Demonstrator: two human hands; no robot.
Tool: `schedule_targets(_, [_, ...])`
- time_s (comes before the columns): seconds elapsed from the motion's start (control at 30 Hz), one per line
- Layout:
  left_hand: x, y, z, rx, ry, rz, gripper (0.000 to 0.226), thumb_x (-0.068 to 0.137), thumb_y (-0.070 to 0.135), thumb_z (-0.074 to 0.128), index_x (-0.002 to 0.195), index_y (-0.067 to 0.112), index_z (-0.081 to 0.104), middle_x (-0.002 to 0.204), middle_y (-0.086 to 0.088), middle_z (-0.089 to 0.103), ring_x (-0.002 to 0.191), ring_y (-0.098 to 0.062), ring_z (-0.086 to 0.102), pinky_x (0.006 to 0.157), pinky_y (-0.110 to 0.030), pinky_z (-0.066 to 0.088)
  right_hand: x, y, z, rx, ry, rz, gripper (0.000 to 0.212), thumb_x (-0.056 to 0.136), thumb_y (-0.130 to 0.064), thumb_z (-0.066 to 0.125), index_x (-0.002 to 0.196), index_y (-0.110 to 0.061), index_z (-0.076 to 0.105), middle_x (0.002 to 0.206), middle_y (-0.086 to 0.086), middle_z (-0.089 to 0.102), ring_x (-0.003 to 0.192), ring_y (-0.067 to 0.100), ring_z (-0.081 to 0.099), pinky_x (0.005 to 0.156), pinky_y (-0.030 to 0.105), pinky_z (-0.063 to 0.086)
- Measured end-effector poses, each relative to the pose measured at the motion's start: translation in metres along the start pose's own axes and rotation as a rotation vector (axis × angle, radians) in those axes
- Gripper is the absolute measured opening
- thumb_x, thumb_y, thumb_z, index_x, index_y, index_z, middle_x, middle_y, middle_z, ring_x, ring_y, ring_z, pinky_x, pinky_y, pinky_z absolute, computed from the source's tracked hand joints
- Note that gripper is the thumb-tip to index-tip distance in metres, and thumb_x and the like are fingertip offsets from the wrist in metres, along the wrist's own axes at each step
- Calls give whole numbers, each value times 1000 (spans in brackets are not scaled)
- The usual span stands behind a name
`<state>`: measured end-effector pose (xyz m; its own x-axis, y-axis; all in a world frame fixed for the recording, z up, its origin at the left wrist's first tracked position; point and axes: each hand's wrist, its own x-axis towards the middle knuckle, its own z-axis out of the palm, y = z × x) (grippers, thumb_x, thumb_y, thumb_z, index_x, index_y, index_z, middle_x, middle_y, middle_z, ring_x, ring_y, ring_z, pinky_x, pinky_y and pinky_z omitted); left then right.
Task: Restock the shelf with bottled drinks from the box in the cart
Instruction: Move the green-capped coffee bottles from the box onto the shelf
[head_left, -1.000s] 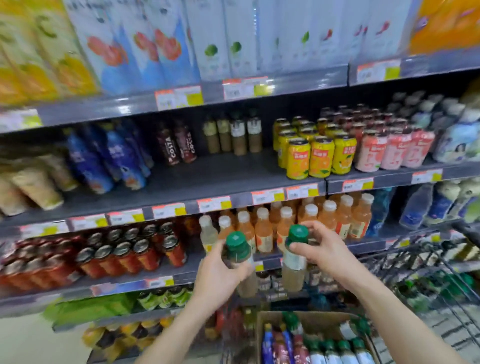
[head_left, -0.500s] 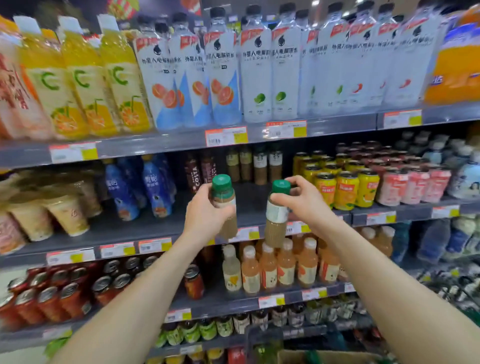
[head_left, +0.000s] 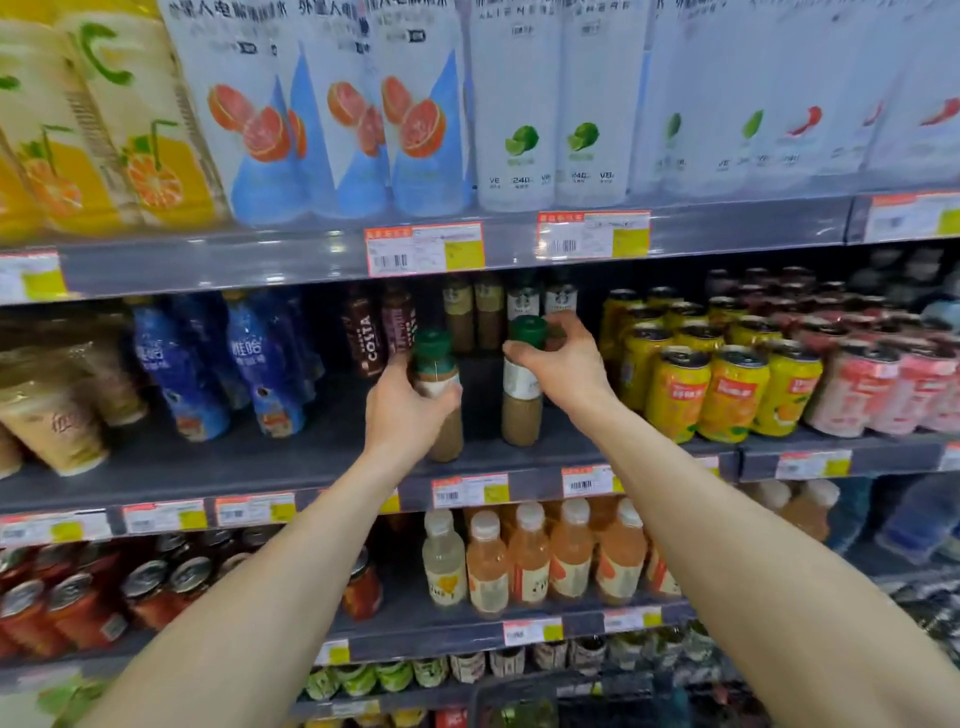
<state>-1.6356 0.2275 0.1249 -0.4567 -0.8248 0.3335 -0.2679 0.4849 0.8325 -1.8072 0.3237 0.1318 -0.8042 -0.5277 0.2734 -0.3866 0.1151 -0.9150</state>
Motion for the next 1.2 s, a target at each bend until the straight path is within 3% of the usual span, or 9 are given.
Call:
schedule_targets(0.13, [0,-12,9,-64,51,16,44,79,34,79,116,28,57,107,10,67,97,-8,63,79,-26,47,3,8,8,-25,-17,-9,67,68,-60,79,121,-26,55,115,-2,66,105,17,63,89,41,55])
schedule_targets(0.27, [-11,-27,15,-45,-3,-24,52,79,31,79,123,27,53,115,7,65,104,-10,61,83,-26,47,-9,30,3,-30,-105,7,83,60,-62,81,128,-24,52,113,-10,68,103,8,65,91,37,55])
schedule_targets(0.43, [-15,-47,15,156,-162,-113,63,77,33,79,128,18,46,119,1,64,108,-21,61,83,-32,49,-19,68,0,-321,-307,95,102,58,-49,78,147,-21,36,128,-2,62,111,19,62,93,37,53])
schedule_targets(0.57, [-8,-51,16,208,-153,-99,55,76,35,78,121,18,51,113,0,67,104,-23,63,83,-36,52,-10,64,13,-375,-311,59,62,66,-36,77,123,-23,56,112,-1,69,100,21,65,85,33,53])
schedule_targets(0.63, [-5,-53,16,206,-119,-90,54,76,36,78,120,18,52,112,0,68,104,-24,64,85,-38,54,-4,58,24,-383,-278,55,52,69,-34,78,117,-20,60,110,2,69,100,24,64,85,34,53])
schedule_targets(0.9, [-3,-63,20,205,-51,-81,55,79,38,77,123,20,50,115,0,68,107,-25,64,89,-45,55,56,57,82,-310,-136,98,44,76,-29,77,114,-12,65,113,11,70,105,29,66,84,32,52])
schedule_targets(1.2, [0,-70,22,251,-43,-56,50,81,43,75,120,22,53,114,2,69,105,-23,65,88,-44,55,92,62,105,-394,23,188,42,87,-42,69,104,-3,69,114,20,68,108,37,64,83,35,50])
